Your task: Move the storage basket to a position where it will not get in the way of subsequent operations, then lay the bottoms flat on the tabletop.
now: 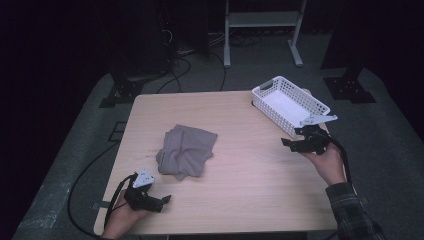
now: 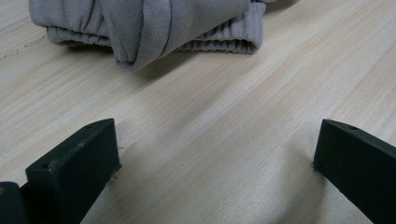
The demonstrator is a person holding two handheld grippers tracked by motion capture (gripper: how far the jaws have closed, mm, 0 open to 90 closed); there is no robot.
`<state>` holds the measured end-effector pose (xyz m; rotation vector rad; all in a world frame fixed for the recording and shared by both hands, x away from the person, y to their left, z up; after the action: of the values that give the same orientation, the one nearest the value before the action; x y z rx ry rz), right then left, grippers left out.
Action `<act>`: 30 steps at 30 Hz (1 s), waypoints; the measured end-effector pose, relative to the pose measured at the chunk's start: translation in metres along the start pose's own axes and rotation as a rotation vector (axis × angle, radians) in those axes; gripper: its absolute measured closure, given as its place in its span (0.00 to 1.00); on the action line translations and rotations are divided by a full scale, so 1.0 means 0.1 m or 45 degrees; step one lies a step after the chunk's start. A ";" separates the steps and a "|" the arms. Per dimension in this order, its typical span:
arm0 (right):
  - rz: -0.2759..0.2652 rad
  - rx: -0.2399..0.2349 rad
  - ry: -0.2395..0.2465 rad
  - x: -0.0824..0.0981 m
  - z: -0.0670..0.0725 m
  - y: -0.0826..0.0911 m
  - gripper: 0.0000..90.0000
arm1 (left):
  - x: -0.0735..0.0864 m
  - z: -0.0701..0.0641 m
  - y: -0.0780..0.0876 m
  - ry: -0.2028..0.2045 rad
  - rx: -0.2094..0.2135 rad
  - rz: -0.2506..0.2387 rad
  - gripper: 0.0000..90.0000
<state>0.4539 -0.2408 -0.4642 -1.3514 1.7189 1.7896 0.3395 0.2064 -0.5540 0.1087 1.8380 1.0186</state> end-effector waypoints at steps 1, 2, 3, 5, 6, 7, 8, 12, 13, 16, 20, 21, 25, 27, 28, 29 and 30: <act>0.001 -0.005 -0.005 0.04 0.03 0.02 0.30 | 0.00 0.00 0.00 0.000 0.000 0.000 0.00; 0.002 -0.016 -0.002 0.08 0.06 0.04 0.29 | 0.00 0.00 0.00 0.000 0.000 0.000 0.00; 0.007 -0.020 -0.001 0.12 0.08 0.05 0.29 | 0.00 0.00 0.00 0.000 0.000 0.000 0.00; 0.012 -0.012 0.017 0.18 0.12 0.07 0.26 | 0.00 0.00 0.00 0.001 -0.001 -0.001 0.00; 0.012 -0.007 0.027 0.22 0.14 0.08 0.26 | 0.00 0.00 0.00 0.002 -0.002 -0.001 0.00; 0.009 -0.010 0.030 0.24 0.17 0.09 0.25 | 0.00 0.00 0.00 0.003 -0.002 0.001 0.00; 0.007 -0.015 0.031 0.27 0.19 0.11 0.23 | 0.00 0.00 0.00 0.003 -0.003 0.002 0.00; 0.007 -0.010 0.036 0.38 0.24 0.14 0.14 | 0.00 0.00 0.00 0.003 -0.002 0.002 0.00; 0.008 -0.010 0.033 0.40 0.25 0.14 0.13 | 0.00 0.00 0.00 0.002 -0.002 -0.001 0.00; 0.017 0.014 0.038 0.50 0.25 0.14 0.13 | 0.00 0.00 0.00 0.004 -0.002 0.003 0.00; 0.034 0.008 0.031 0.66 0.28 0.16 0.12 | 0.00 0.00 0.00 0.006 -0.001 -0.002 0.00; 0.038 0.006 0.026 0.70 0.29 0.16 0.12 | -0.01 0.01 0.00 0.002 -0.002 -0.002 0.00; 0.063 0.002 0.032 0.90 0.33 0.17 0.12 | -0.01 0.02 0.00 0.003 0.002 0.004 0.00; 0.075 0.005 0.053 0.99 0.33 0.18 0.12 | -0.01 0.02 0.00 0.006 0.003 0.018 0.00; 0.077 0.009 0.052 1.03 0.33 0.18 0.12 | -0.02 0.02 0.00 0.019 0.007 0.022 0.00; 0.078 0.011 0.049 1.05 0.33 0.19 0.12 | -0.02 0.01 0.01 0.028 0.018 0.027 0.00; 0.076 0.012 0.047 1.08 0.33 0.18 0.12 | -0.04 0.01 0.01 0.028 0.022 0.022 0.00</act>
<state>0.3723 -0.2558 -0.5426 -1.3507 1.8024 1.7969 0.3418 0.2060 -0.5506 0.1250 1.8689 1.0194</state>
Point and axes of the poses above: each handheld gripper's, and its own axes: y roughly backward along the jaws, x roughly out of its underside, z roughly to its left, the point moved 10 cm from there along -y, roughly forward along the jaws, and after that the axes turned 14 degrees about x, right-handed, at the moved point
